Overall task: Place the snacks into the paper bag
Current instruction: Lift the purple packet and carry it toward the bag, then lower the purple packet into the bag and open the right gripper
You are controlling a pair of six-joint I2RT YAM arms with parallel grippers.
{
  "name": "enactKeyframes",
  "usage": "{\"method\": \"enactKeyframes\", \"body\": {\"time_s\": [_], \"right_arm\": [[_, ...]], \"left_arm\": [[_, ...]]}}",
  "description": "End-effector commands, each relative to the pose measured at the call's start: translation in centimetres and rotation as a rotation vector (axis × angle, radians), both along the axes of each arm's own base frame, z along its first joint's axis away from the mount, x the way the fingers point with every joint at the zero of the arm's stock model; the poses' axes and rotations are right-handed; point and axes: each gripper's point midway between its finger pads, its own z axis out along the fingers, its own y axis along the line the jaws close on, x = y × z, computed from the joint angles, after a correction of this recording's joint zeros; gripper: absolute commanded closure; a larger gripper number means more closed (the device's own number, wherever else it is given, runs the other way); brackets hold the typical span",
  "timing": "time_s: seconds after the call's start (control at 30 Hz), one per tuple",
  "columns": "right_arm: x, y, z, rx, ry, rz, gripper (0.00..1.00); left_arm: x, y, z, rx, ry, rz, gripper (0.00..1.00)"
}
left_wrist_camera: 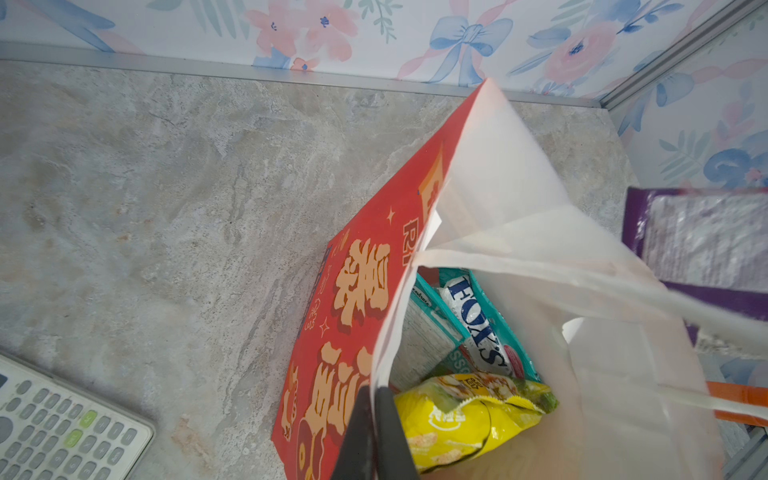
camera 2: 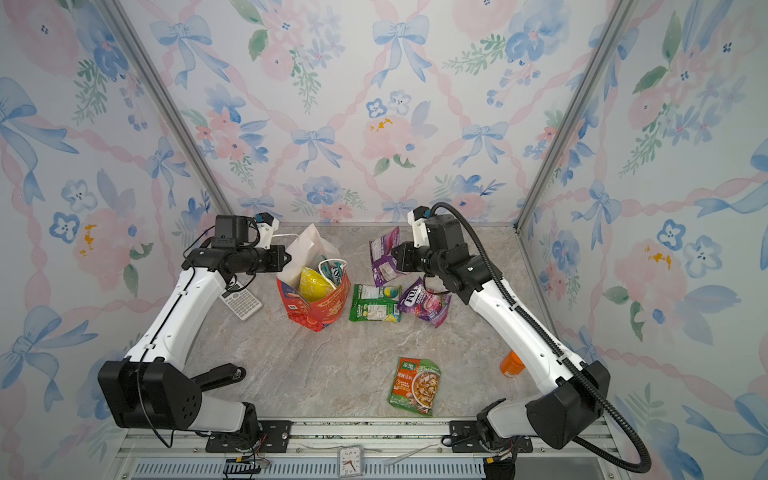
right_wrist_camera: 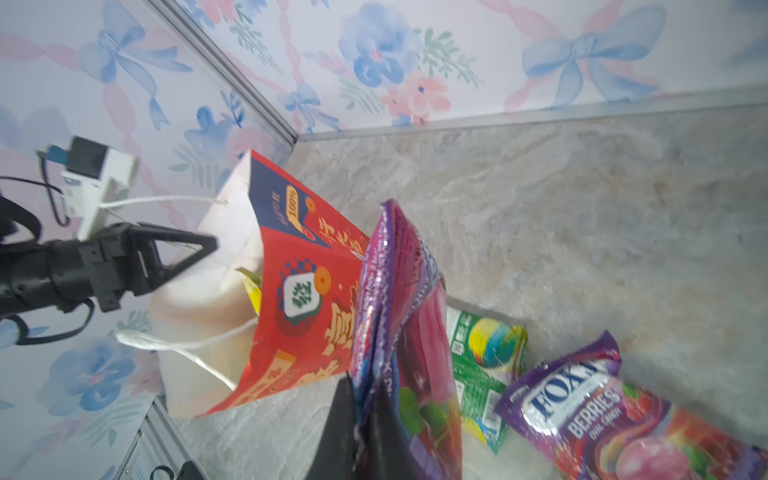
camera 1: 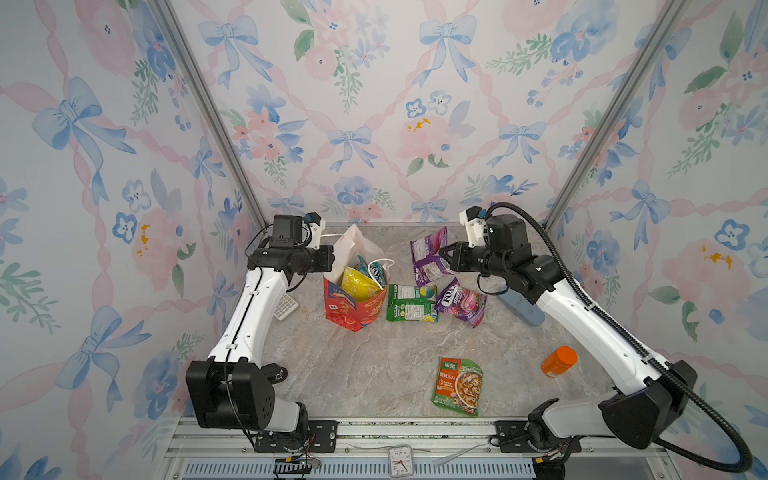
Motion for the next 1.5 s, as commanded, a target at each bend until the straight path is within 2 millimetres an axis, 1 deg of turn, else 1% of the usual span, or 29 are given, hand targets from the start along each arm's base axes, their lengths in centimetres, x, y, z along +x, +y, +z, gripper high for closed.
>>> {"method": "enactKeyframes", "body": {"time_s": [0.0, 0.07, 0.17, 0.33, 0.5, 0.63, 0.77, 0.93, 1.07, 1.27, 1.47], "right_arm": [[0.7, 1.5, 3.2, -0.015, -0.091, 0.047, 1.0], [1.1, 2.2, 4.9, -0.017, -0.133, 0.062, 1.0], [1.8, 3.4, 6.9, -0.012, -0.174, 0.082, 1.0], [2.6, 6.1, 9.2, -0.011, -0.223, 0.137, 1.0], [2.3, 9.1, 11.4, -0.021, -0.284, 0.203, 1.0], [1.3, 11.6, 12.4, -0.034, -0.31, 0.272, 1.0], [-0.2, 13.8, 11.9, -0.065, -0.312, 0.341, 1.0], [-1.2, 15.0, 10.1, -0.1, -0.28, 0.38, 1.0], [-1.6, 15.4, 8.2, -0.138, -0.257, 0.392, 1.0], [-1.8, 15.2, 6.2, -0.179, -0.225, 0.404, 1.0], [-2.1, 15.0, 6.1, -0.192, -0.231, 0.408, 1.0]], "left_arm": [[-0.5, 0.0, -1.2, -0.015, 0.048, 0.005, 1.0], [-0.6, 0.0, -1.1, -0.012, 0.043, 0.005, 1.0], [-0.5, 0.1, -1.1, -0.008, 0.041, 0.006, 1.0], [-0.5, -0.1, -1.3, -0.014, 0.047, 0.0, 1.0], [-0.6, 0.0, -1.1, -0.008, 0.041, 0.003, 1.0], [-0.5, -0.1, -1.2, -0.014, 0.046, -0.001, 1.0], [-0.6, 0.0, -1.2, -0.01, 0.044, 0.001, 1.0], [-0.5, 0.0, -1.2, -0.011, 0.043, 0.001, 1.0], [-0.5, 0.1, -1.2, -0.009, 0.043, 0.002, 1.0], [-0.4, 0.1, -1.1, -0.013, 0.042, 0.002, 1.0], [-0.5, 0.0, -0.9, -0.012, 0.038, 0.002, 1.0]]}}
